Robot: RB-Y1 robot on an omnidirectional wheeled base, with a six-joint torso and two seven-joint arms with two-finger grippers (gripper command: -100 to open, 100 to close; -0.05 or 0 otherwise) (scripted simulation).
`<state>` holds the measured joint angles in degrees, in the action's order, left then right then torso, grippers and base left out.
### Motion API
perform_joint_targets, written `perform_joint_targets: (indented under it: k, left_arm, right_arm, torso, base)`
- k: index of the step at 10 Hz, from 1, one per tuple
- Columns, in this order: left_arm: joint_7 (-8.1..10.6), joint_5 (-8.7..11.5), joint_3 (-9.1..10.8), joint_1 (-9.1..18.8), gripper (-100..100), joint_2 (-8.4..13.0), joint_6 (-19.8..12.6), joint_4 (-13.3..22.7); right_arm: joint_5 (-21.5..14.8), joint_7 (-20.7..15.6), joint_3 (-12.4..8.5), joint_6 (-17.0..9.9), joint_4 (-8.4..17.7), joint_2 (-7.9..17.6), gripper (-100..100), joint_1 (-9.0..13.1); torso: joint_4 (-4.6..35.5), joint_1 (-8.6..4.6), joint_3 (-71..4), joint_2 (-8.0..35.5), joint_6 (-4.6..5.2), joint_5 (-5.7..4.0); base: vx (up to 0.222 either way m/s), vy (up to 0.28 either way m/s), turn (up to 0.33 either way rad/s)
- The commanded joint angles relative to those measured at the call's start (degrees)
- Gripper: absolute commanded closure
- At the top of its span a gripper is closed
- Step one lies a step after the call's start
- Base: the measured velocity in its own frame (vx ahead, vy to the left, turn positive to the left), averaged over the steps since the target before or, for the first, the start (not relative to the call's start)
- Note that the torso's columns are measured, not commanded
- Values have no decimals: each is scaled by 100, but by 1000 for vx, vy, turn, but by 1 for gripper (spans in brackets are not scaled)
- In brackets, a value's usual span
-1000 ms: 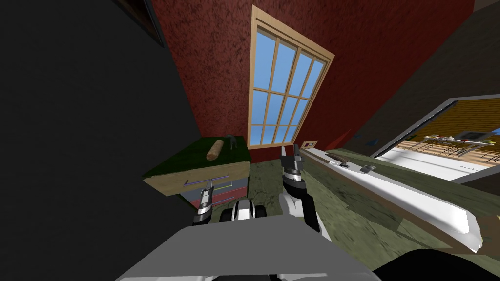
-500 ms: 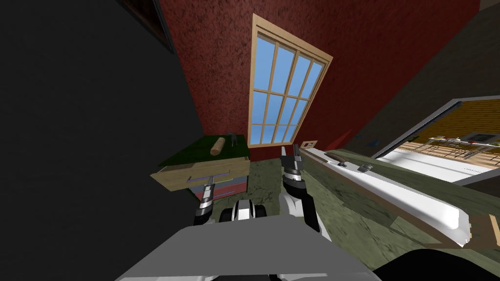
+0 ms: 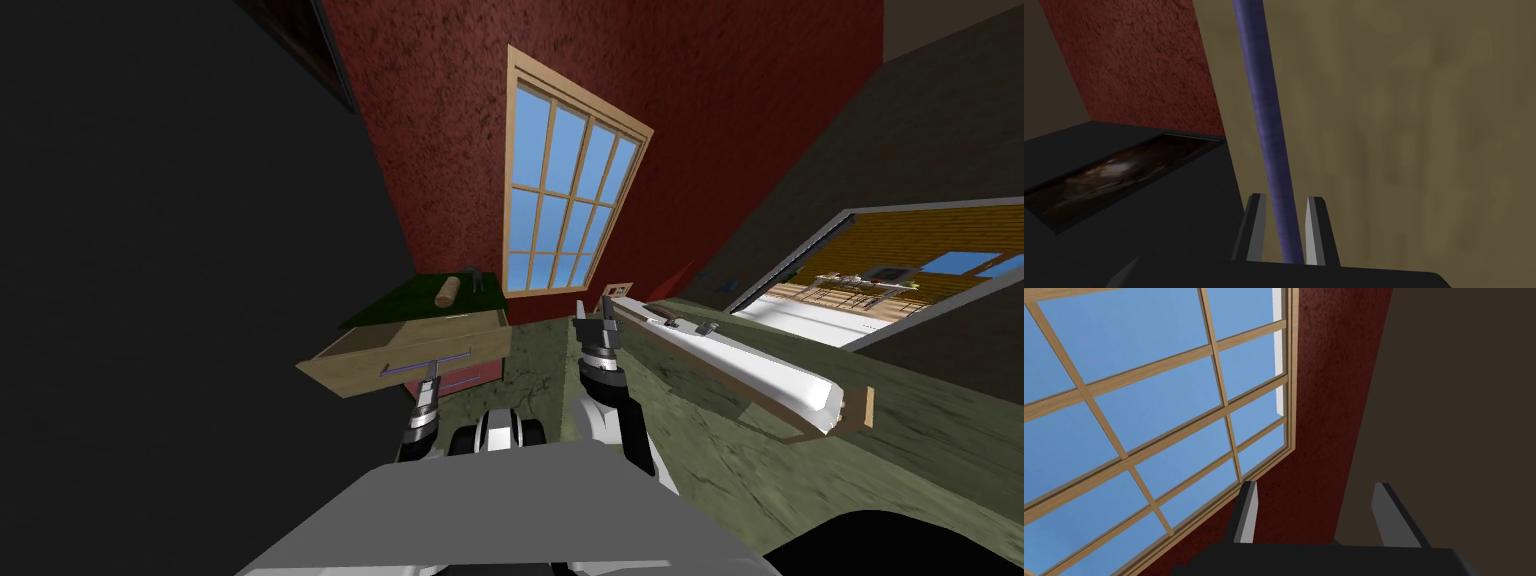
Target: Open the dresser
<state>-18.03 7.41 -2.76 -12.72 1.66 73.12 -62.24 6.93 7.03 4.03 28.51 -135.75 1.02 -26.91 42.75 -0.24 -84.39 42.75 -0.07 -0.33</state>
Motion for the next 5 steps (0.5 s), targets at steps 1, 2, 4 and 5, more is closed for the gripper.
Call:
perform_joint_targets:
  k: [1, 2, 4, 5]
  left_arm:
    - [-27, -2, -34, -58, 100, -14, 9, -51]
    - [-37, -3, -50, -83, 100, -17, 31, -100]
    - [-59, -4, -82, -134, 100, -23, 77, -199]
    - [-54, -3, -62, -106, -100, -26, -179, -257]
  right_arm:
    - [0, 0, 0, 0, 0, 0, 0, -2]
    - [0, 0, 0, 1, -1, 0, 0, -2]
    - [0, 0, 0, 0, 0, -1, 0, -1]
    - [0, 0, 0, 0, 0, 0, 0, -1]
  torso:
    - [-11, 2, -21, -38, -6, 0]
    - [-24, 3, -18, -31, -4, 9]
    - [-13, -9, 2, -3, 8, 9]
    - [-2, -1, 0, 1, 4, 1]
  base:
    - [-111, -21, 15]
    - [-189, -47, 22]
    - [-189, -47, 25]
    - [-110, -7, 26]
